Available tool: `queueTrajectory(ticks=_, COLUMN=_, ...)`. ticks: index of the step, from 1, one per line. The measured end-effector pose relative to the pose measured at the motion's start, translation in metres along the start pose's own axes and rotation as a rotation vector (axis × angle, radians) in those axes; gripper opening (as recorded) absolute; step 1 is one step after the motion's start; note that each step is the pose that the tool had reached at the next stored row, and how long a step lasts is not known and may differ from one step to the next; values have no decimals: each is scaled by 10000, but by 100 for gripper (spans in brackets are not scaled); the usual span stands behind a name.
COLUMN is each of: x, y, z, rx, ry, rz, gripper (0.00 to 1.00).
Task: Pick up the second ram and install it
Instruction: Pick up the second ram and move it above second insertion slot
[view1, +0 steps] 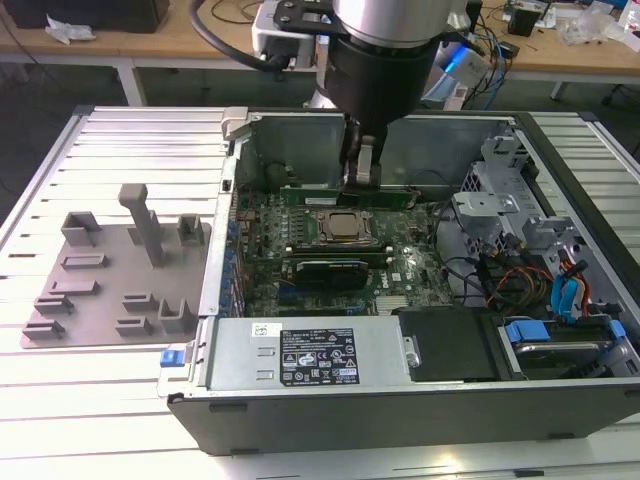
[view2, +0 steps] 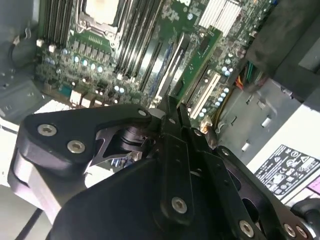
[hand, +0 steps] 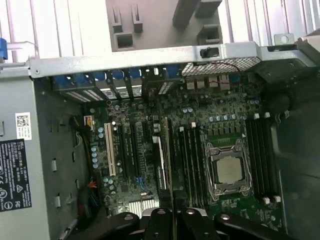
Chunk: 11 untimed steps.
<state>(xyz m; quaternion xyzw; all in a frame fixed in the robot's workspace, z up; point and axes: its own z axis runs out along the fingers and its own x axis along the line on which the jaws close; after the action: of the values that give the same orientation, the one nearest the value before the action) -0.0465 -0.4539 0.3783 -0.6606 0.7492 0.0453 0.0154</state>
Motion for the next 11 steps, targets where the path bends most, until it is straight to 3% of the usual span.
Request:
queueTrajectory(ticks=5, x=-127, y=-190, z=56, rx=20, ry=31, rz=177, gripper=11)
queueTrajectory(ticks=7, x=-173, y=-194, z=69, rx=21, ry=57, rz=146, gripper=11)
queueTrajectory(ticks=11, x=-228, y=-198, z=172, rx=42, ry=264, rz=78, gripper=11)
